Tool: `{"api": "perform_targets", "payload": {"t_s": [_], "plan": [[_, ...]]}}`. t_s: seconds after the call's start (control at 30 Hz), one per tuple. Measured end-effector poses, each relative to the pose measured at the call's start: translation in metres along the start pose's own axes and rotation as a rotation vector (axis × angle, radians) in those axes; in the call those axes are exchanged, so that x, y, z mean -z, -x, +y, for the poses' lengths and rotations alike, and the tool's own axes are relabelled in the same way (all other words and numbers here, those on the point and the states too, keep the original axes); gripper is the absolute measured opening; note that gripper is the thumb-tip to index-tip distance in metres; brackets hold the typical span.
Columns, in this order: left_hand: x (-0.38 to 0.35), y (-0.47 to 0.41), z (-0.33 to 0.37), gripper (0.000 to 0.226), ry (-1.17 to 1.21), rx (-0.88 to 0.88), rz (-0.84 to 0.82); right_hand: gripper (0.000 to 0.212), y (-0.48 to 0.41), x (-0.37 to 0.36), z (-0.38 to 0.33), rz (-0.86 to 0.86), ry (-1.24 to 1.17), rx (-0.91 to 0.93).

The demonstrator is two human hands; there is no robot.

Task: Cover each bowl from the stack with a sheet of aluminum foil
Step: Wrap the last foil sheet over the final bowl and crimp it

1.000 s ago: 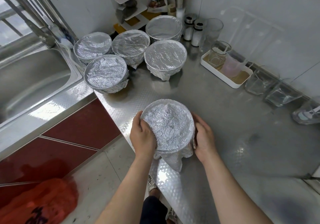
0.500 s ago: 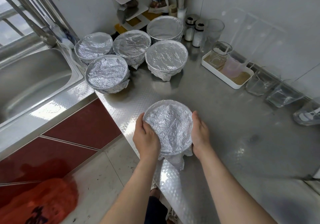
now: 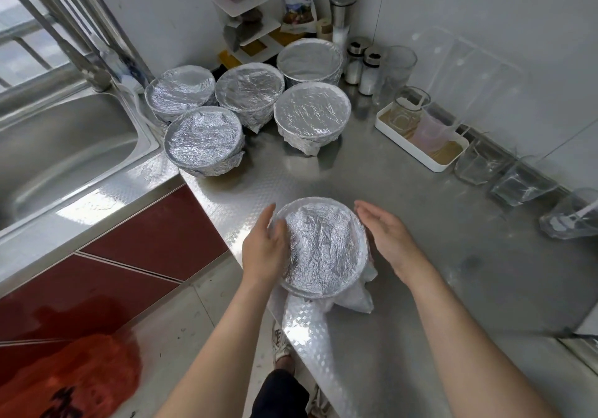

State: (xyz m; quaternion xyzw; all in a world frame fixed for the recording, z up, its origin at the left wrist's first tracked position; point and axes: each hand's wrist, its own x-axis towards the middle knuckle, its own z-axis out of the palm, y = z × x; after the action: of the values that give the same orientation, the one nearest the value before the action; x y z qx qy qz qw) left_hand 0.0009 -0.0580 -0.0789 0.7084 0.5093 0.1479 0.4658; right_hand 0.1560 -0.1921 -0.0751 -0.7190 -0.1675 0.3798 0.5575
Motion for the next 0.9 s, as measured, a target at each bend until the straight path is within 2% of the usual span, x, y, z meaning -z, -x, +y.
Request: {"api": "perform_targets", "payload": {"t_s": [0.1, 0.23, 0.47, 0.67, 0.9], "plan": [[-0.007, -0.008, 0.000, 0.034, 0.019, -0.010, 0.000, 0.026, 0.011, -0.012, 0.011, -0.002, 0.037, 0.027], [-0.009, 0.009, -0.003, 0.028, 0.058, -0.011, 0.118, 0.028, 0.003, -0.028, 0.024, 0.099, 0.097, 0.074], [-0.013, 0.021, -0.012, 0.030, 0.277, 0.162, 0.387, 0.029, -0.002, -0.004, 0.029, -0.061, -0.213, -0.065], [-0.020, 0.024, -0.002, 0.029, 0.299, 0.176, 0.450, 0.041, 0.014, -0.015, 0.041, 0.011, -0.409, -0.062], [-0.022, 0.022, -0.003, 0.032, 0.282, 0.191, 0.484, 0.056, 0.019, -0.017, 0.048, -0.006, -0.383, 0.005]]}}
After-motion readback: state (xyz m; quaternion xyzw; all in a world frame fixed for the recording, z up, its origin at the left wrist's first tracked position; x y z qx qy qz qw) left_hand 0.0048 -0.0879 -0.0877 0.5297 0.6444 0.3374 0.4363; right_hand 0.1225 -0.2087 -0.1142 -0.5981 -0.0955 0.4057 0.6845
